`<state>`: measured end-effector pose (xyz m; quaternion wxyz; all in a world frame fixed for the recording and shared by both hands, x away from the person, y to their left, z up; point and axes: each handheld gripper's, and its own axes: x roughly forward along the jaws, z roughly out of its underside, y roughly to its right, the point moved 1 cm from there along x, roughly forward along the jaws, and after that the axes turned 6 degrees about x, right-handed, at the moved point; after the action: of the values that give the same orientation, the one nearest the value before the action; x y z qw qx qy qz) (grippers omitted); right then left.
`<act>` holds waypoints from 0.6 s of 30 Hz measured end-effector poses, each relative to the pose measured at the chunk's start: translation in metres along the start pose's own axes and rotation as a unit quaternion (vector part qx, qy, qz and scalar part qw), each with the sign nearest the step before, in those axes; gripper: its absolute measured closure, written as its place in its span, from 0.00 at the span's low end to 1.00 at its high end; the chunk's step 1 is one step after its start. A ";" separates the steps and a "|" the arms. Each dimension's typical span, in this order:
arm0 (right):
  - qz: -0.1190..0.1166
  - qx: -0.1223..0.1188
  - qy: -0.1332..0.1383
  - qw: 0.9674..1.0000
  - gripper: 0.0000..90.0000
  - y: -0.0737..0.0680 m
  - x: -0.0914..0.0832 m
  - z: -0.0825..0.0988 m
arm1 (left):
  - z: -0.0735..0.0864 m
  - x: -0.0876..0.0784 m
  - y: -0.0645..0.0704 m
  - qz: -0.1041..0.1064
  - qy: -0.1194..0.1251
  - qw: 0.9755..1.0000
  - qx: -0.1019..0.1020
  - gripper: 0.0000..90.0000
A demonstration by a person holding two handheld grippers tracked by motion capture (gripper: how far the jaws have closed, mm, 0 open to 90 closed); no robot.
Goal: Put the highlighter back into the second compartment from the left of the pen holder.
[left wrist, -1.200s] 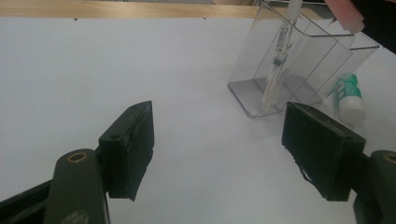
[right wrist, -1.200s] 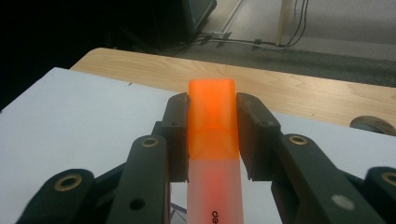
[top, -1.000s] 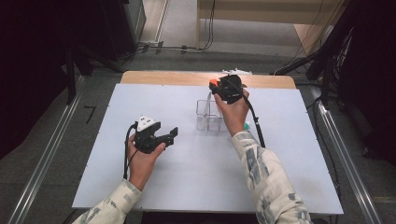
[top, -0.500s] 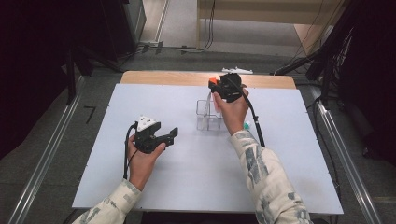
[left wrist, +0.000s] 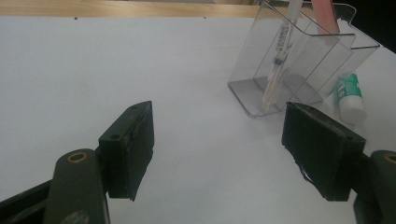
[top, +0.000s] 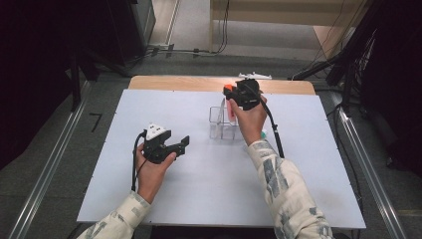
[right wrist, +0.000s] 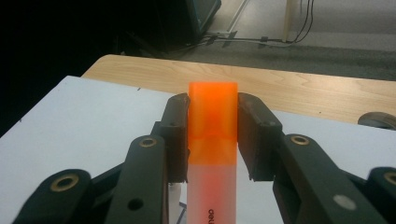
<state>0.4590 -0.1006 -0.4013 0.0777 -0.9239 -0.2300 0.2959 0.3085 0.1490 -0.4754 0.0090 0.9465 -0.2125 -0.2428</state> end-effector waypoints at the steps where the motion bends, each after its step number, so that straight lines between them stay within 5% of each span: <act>1: 0.000 0.000 -0.001 1.000 0.70 0.000 -0.001 0.000 | 0.000 0.000 0.000 0.000 0.000 1.000 0.000 0.29; 18: -0.013 -0.005 -0.010 1.000 0.66 0.007 -0.013 0.011 | 0.000 0.001 0.001 -0.001 -0.003 1.000 0.002 0.29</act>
<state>0.4465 -0.1131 -0.4056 0.0749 -0.9179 -0.2445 0.3034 0.3087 0.1480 -0.4760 0.0059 0.9460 -0.2122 -0.2451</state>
